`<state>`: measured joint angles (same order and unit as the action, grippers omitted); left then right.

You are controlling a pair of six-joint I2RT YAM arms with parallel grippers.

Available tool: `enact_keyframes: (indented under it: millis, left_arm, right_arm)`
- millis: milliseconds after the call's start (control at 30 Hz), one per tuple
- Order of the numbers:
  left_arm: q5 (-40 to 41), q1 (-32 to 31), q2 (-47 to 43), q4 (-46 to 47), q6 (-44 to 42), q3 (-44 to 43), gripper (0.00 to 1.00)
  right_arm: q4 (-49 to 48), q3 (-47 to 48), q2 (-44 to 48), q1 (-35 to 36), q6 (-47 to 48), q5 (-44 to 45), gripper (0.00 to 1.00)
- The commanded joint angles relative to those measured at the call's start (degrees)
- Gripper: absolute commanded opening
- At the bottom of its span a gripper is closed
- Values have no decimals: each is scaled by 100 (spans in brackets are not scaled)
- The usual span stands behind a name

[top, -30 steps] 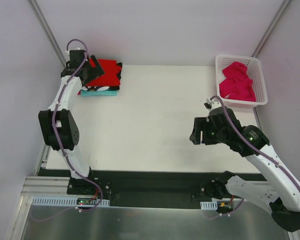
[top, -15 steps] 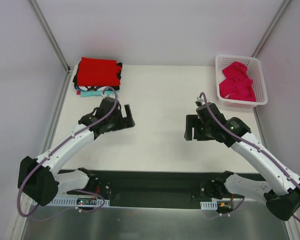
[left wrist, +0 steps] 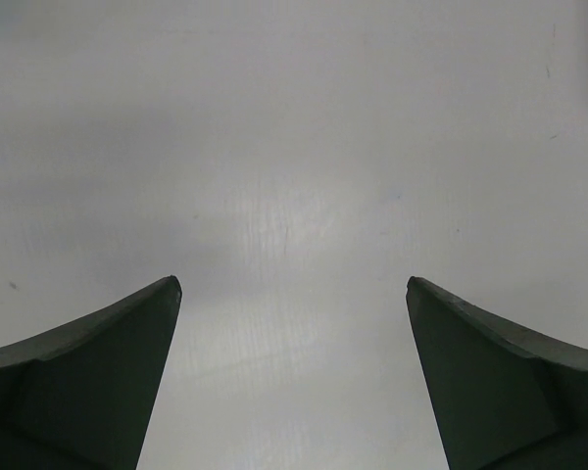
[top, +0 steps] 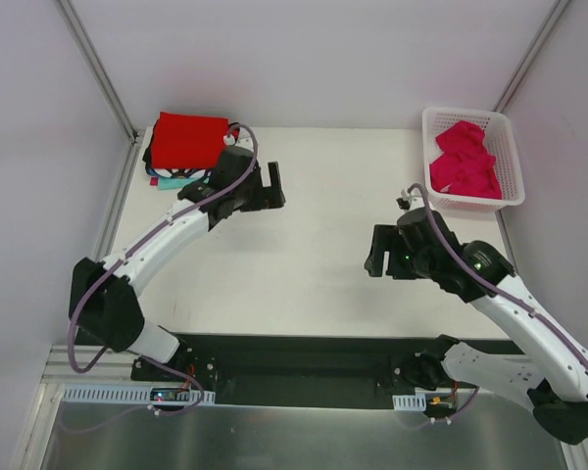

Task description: Fold and stack the t-shirts

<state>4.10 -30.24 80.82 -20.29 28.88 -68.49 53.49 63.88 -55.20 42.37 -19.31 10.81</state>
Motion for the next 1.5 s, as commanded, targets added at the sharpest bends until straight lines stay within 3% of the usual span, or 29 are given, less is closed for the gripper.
enact_keyframes:
  millis: [0,100,333,467,833,1467]
  left_arm:
    - [-785,596,1195,439,-655,-945,99]
    - [-1156,1088,2275,351,-884,-1893,99]
    - [-857,1222,4704,-695,-1947,-5046,99]
    - [-1429,1406,5514,-704,-1834,-5903,99]
    - [-1755,1890,5990,112,-1579,-6124,99]
    - [-1860,2522,6631,632,-1104,-6370,99]
  right_arm:
    - [564,292,580,17,-187,308,77]
    - [758,266,808,17,-205,352,77]
    - [943,-7,1046,17,-187,360,78]
    - [1031,-77,1099,17,-135,396,78]
    - [1216,371,818,8,76,369,78]
    - [1357,661,660,8,156,220,78]
